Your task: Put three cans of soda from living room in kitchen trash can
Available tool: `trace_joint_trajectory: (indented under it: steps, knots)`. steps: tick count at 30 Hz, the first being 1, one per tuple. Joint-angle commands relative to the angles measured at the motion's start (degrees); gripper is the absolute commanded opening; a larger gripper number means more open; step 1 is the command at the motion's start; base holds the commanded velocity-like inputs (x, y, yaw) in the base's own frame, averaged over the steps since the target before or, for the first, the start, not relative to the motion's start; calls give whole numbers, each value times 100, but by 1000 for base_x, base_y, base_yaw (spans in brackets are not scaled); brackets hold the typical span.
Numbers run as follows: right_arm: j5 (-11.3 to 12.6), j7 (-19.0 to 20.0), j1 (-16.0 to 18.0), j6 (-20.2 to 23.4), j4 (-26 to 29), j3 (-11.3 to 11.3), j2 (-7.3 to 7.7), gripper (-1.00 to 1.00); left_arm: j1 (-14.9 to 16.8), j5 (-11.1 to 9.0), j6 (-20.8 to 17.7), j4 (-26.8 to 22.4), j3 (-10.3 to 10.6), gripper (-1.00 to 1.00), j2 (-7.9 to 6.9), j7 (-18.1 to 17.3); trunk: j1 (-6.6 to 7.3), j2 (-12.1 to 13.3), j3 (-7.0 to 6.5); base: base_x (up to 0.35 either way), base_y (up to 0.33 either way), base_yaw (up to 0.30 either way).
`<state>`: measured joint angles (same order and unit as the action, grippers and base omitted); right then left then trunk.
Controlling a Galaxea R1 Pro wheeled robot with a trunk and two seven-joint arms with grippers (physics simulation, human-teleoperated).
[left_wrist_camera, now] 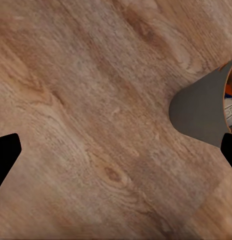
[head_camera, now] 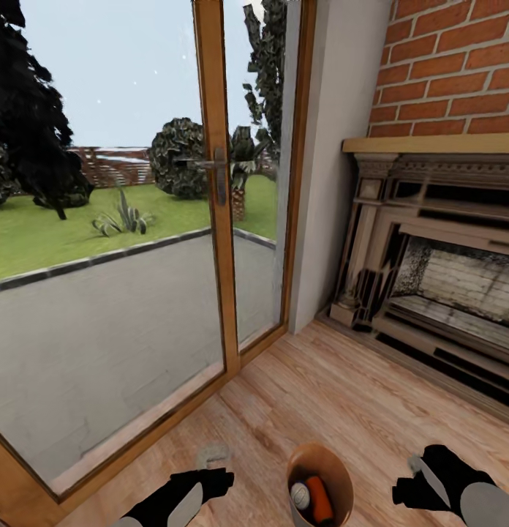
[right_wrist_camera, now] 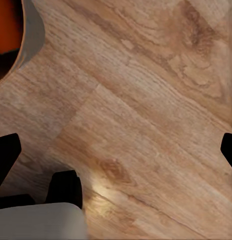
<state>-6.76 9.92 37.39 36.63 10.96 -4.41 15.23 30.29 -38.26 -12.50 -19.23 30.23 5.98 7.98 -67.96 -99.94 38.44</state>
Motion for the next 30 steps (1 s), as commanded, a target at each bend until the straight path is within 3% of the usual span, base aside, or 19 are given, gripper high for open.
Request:
trace_joint_trajectory:
  steps: [1, 7, 10, 13, 17, 21, 30]
  knots:
    - [6, 7, -97, -126, -4, -3, 18, 100, -27, -4, 10, 12, 0, 100, -1, -4, 23, 42, -19, 0, 0, 0]
    - [7, 4, -324, -319, -9, -6, 50, 100, -229, -8, 216, 63, 0, 100, -7, -13, 154, 282, -126, 0, 0, 0]
    - [6, -11, -489, -444, -17, 1, 48, 100, -297, -3, 421, 355, 0, 100, -2, -12, 220, 403, -180, 0, 0, 0]
    - [0, -54, -574, -884, -88, 9, 39, 100, -370, 1, 744, 616, 0, 100, -7, -15, 286, 523, -234, 0, 0, 0]
    - [5, -78, -607, -1158, -209, 7, 41, 100, -542, 89, 1078, 789, 0, 100, -16, -15, 374, 683, -306, 0, 0, 0]
    - [0, -85, -627, -1245, -257, 15, 36, 100, -737, 197, 1341, 842, 0, 100, -24, -23, 462, 844, -378, 0, 0, 0]
    - [-10, -86, -758, -1270, -269, 19, 32, 100, -894, 228, 1457, 863, 0, 100, -31, -24, 660, 1205, -539, 0, 0, 0]
